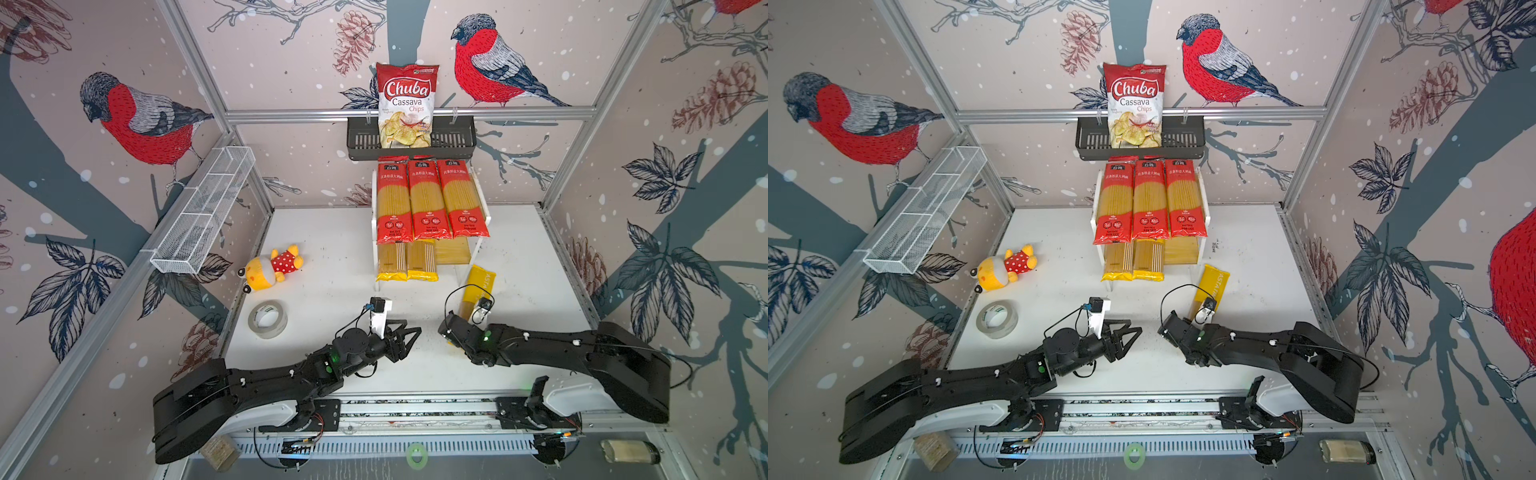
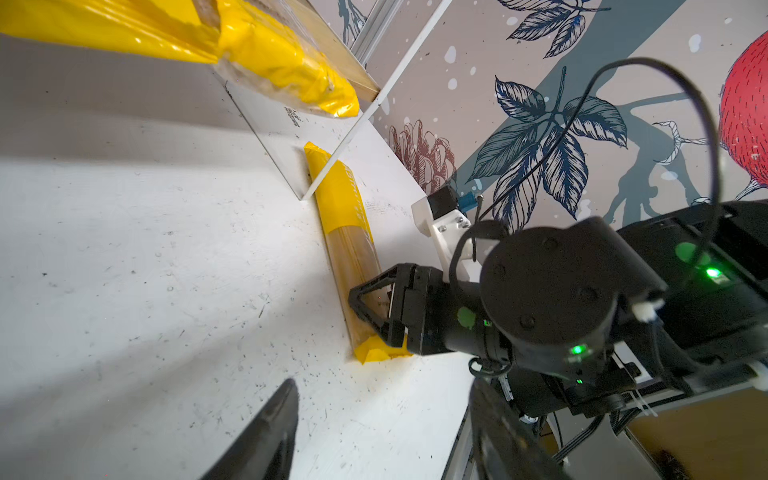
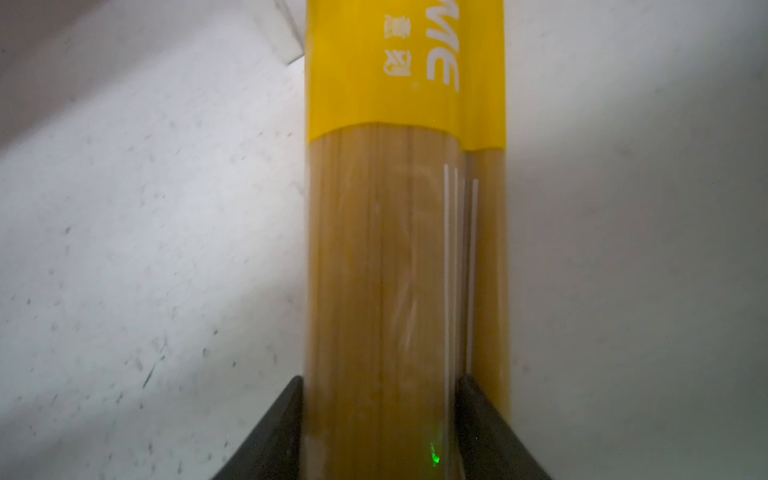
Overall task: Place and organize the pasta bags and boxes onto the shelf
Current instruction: 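Drag the yellow bag with the right gripper toward the table center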
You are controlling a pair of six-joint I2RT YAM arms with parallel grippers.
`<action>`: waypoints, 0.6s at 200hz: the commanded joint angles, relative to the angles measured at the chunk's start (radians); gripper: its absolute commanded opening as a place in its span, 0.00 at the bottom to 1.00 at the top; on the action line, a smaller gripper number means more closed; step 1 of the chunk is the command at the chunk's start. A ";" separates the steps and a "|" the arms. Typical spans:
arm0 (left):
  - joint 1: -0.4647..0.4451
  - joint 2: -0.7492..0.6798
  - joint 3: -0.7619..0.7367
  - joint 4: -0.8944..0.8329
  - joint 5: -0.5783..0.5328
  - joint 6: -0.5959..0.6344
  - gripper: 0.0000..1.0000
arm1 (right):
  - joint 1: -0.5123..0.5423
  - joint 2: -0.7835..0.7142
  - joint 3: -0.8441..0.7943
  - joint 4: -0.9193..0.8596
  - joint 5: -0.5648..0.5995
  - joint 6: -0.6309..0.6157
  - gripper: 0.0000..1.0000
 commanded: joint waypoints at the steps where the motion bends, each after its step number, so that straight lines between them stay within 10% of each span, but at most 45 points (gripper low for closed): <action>1: 0.006 -0.003 0.006 -0.024 -0.043 -0.017 0.64 | 0.053 0.076 0.047 -0.058 -0.217 0.059 0.58; 70: 0.014 -0.044 0.022 -0.210 -0.081 -0.034 0.63 | 0.019 -0.074 0.076 -0.018 -0.250 -0.129 0.74; 120: -0.025 0.111 0.090 -0.190 -0.015 -0.010 0.62 | -0.275 -0.448 -0.108 0.012 -0.293 -0.217 0.75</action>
